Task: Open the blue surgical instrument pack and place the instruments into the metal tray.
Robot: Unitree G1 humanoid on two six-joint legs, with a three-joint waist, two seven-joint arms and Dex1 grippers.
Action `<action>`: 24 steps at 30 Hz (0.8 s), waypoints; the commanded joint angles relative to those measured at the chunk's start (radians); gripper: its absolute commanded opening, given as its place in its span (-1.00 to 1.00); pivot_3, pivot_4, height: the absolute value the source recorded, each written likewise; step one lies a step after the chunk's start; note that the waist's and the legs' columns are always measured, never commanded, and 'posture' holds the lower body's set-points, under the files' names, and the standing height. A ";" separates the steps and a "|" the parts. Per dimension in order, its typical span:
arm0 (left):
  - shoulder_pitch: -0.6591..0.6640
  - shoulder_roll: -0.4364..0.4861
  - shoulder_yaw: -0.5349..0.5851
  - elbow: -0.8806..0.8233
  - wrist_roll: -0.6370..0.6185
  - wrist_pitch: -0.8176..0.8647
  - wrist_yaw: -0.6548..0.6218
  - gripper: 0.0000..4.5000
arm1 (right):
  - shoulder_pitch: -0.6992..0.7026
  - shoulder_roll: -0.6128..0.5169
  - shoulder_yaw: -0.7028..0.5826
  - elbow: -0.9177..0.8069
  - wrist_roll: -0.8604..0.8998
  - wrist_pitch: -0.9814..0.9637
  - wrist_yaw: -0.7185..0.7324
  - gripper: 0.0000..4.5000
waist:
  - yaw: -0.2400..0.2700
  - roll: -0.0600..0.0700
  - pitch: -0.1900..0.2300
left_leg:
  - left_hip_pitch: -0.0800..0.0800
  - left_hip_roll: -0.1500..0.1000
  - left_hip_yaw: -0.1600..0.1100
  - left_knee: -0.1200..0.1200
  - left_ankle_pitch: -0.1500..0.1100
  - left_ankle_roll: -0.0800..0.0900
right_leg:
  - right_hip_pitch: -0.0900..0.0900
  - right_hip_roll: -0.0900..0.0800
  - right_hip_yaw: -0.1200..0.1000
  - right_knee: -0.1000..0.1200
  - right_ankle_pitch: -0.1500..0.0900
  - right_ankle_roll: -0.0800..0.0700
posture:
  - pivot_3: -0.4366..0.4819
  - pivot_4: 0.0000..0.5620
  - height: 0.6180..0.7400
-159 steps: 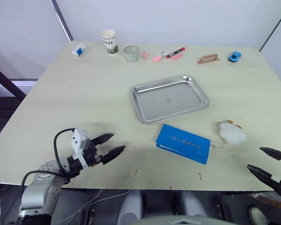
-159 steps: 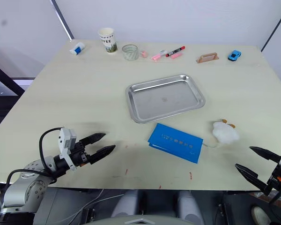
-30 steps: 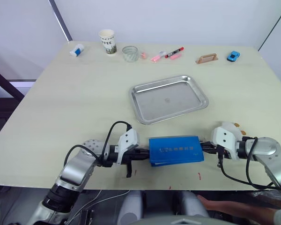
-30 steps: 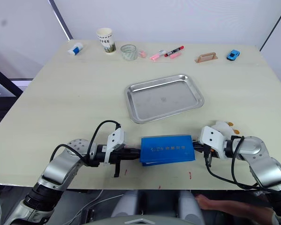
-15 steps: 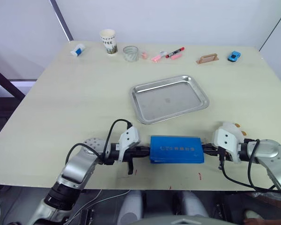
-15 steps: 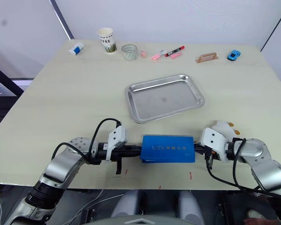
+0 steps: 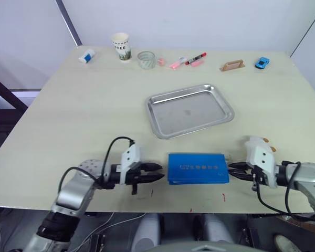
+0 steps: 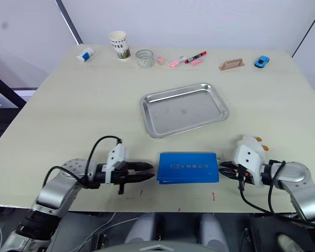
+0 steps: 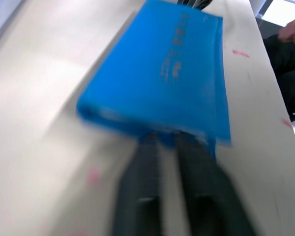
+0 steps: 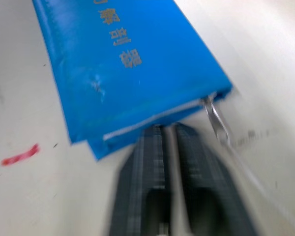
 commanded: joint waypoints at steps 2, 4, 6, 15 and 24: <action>0.042 0.036 0.089 0.073 -0.043 -0.077 -0.051 0.59 | 0.085 -0.039 -0.127 -0.041 0.059 -0.016 0.027 0.43 | -0.001 0.000 0.000 | 0.000 0.000 0.000 0.000 0.000 0.000 | 0.000 0.000 0.000 0.000 0.000 0.000 | -0.05 -0.47 1.00; 0.059 0.045 0.122 0.087 -0.075 -0.088 -0.077 1.00 | 0.128 -0.047 -0.175 -0.046 0.078 -0.018 0.035 0.92 | -0.002 0.000 0.000 | 0.000 0.000 0.000 0.000 0.000 0.000 | 0.000 0.000 0.000 0.000 0.000 0.000 | -0.05 -0.47 1.00; 0.075 0.055 0.153 0.090 -0.104 -0.094 -0.103 1.00 | 0.175 -0.049 -0.235 -0.048 0.106 -0.016 0.050 0.97 | -0.002 0.000 0.000 | 0.001 0.000 0.000 0.000 0.000 0.000 | 0.000 0.000 0.000 0.000 0.000 0.000 | -0.05 -0.47 1.00; 0.120 0.044 0.220 -0.018 -0.197 -0.067 -0.090 1.00 | 0.266 0.005 -0.389 -0.113 0.229 -0.033 0.065 0.97 | -0.002 0.000 0.000 | 0.000 0.001 0.000 0.000 0.000 0.000 | 0.000 0.000 0.001 0.000 0.000 0.000 | -0.05 -0.47 1.00; 0.084 0.030 0.189 -0.111 -0.227 -0.043 -0.085 1.00 | 0.221 0.032 -0.298 -0.181 0.218 -0.125 0.083 0.97 | -0.001 0.000 0.000 | 0.000 0.000 0.000 0.000 0.000 0.000 | 0.000 0.000 0.001 0.000 0.000 0.000 | -0.05 -0.47 1.00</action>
